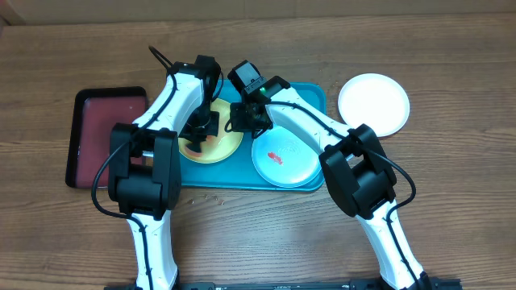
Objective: Clean dirty plates on tray and stack at the side
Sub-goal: 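Scrub the yellow plate with the sponge while the right gripper holds it, then lift the sponge off and return left gripper above the red tray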
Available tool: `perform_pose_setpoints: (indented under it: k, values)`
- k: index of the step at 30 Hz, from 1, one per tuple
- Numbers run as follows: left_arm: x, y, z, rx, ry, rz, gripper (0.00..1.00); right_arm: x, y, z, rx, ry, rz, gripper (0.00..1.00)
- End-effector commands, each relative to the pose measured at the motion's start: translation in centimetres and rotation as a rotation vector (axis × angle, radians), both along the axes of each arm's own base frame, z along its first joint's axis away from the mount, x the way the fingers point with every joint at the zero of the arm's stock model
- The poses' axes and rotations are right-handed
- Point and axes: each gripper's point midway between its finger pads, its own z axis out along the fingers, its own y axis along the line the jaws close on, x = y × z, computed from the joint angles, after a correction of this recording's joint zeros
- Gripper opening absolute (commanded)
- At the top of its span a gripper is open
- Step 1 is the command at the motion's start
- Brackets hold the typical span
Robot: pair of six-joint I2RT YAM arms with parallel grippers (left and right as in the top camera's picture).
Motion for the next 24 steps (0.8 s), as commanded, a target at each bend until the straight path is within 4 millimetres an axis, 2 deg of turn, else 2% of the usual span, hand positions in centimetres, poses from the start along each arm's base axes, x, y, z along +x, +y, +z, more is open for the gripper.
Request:
perform_pose_setpoints:
  k: [1, 4, 8, 10, 15, 21, 24]
  values:
    - [1.6, 4.4, 1.1, 0.269, -0.099, 0.041, 0.04, -0.8, -0.9, -2.2, -0.063, 0.023, 0.004, 0.04]
    - [3.2, 3.8, 0.8, 0.234, -0.168, 0.055, 0.04, -0.8, -0.9, -2.2, -0.062, 0.022, 0.003, 0.04]
    - [3.5, 2.5, 1.3, 0.153, -0.162, 0.064, 0.04, -0.7, -0.9, -2.1, -0.061, 0.019, 0.003, 0.04]
    - [3.6, 2.3, 2.4, 0.132, -0.170, 0.111, 0.04, -0.7, -0.9, -2.1, -0.061, 0.020, 0.003, 0.04]
    - [4.0, 4.2, 7.4, 0.129, -0.273, 0.343, 0.04, -0.6, -0.9, -2.1, -0.061, 0.015, 0.003, 0.04]
    - [3.5, 8.6, 15.0, 0.038, -0.446, 0.525, 0.04, -0.2, -0.6, -1.8, -0.053, -0.009, 0.027, 0.04]
    - [2.4, 11.5, 17.6, 0.015, -0.496, 0.607, 0.04, 0.2, -0.2, -1.0, -0.044, -0.032, 0.046, 0.04]
